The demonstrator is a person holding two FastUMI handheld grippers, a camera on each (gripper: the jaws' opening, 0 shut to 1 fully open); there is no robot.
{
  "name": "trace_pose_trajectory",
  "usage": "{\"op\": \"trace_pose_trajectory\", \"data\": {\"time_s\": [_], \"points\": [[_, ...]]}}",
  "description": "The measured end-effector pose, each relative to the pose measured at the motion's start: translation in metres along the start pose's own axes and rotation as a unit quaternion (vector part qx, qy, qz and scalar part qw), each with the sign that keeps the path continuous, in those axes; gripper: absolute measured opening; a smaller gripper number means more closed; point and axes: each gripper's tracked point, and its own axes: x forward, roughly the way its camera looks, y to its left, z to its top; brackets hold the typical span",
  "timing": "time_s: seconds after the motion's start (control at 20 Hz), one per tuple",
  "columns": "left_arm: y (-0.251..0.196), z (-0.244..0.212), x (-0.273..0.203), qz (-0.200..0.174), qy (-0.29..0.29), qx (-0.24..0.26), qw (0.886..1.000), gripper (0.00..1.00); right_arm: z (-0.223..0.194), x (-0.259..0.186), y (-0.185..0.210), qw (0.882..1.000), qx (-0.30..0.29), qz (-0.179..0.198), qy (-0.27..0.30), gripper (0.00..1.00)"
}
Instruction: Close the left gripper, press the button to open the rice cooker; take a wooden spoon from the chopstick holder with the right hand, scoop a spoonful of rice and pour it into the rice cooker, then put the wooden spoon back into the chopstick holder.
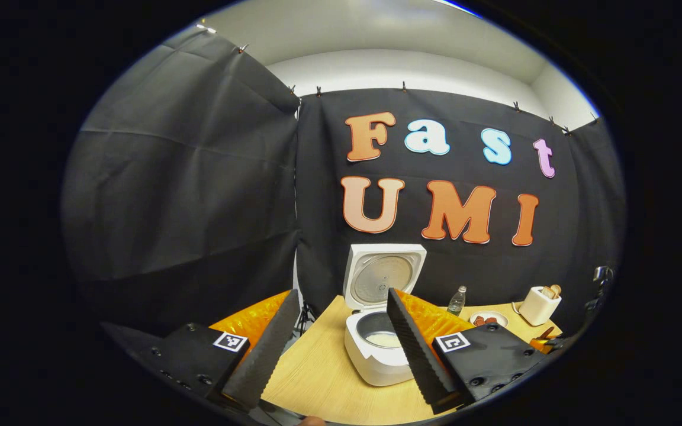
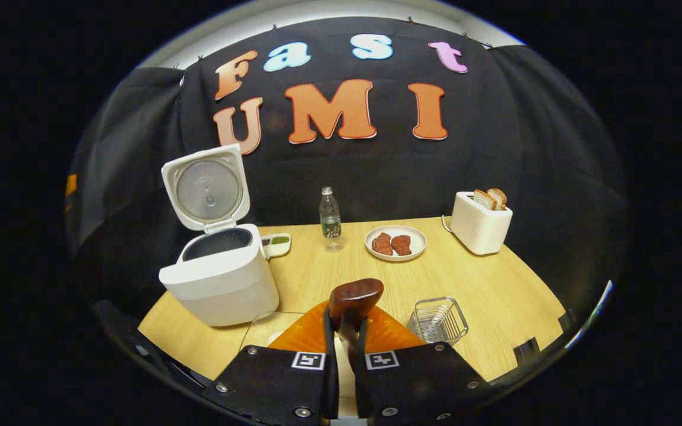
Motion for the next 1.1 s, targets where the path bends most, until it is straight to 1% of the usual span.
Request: {"op": "trace_pose_trajectory", "data": {"time_s": [0.1,0.15,0.2,0.3,0.4,0.45,0.5,0.55,0.6,0.7,0.8,0.95,1.05,1.1], "points": [[0.004,-0.004,-0.002,0.006,0.003,0.001,1.000,0.99,-0.011,0.002,0.005,1.000,-0.022,-0.009,0.009,0.10],[0.006,-0.007,-0.005,0.008,0.006,0.001,1.000,0.99,-0.018,0.002,0.007,0.999,-0.033,-0.013,0.014,0.05],[0.007,-0.008,-0.006,0.008,0.008,0.002,1.000,0.99,-0.023,0.003,0.008,0.999,-0.041,-0.017,0.017,0.10],[0.007,-0.010,-0.007,0.006,0.008,0.002,1.000,0.99,-0.032,0.003,0.011,0.998,-0.048,-0.026,0.026,0.11],[0.012,-0.015,-0.009,0.010,0.011,0.004,1.000,0.99,-0.034,0.002,0.012,0.999,-0.036,-0.033,0.023,0.11],[0.013,-0.017,-0.009,0.010,0.013,0.004,1.000,0.99,-0.039,0.002,0.015,0.999,-0.011,-0.027,0.029,0.11],[0.013,-0.019,-0.010,0.010,0.016,0.002,1.000,0.99,-0.045,0.003,0.022,0.999,0.027,-0.015,0.040,0.11],[0.014,-0.021,-0.011,0.010,0.019,0.000,1.000,0.99,-0.049,0.006,0.025,0.997,0.066,-0.007,0.050,0.11],[0.015,-0.025,-0.011,0.009,0.022,-0.002,1.000,0.99,-0.050,0.008,0.025,0.994,0.094,-0.007,0.052,0.11],[0.019,-0.027,-0.011,0.011,0.026,-0.003,1.000,1.00,-0.050,0.013,0.023,0.989,0.138,-0.014,0.052,0.11],[0.023,-0.027,-0.012,0.013,0.026,-0.005,1.000,1.00,-0.052,0.014,0.028,0.981,0.184,-0.001,0.058,0.11],[0.023,-0.028,-0.014,0.013,0.026,-0.007,1.000,0.99,-0.054,0.020,0.031,0.962,0.262,0.021,0.066,0.11],[0.022,-0.026,-0.012,0.012,0.024,-0.007,1.000,1.00,-0.055,0.026,0.027,0.946,0.315,0.030,0.070,0.11],[0.020,-0.025,-0.012,0.012,0.023,-0.005,1.000,0.99,-0.056,0.027,0.027,0.936,0.344,0.037,0.074,0.11]]}}
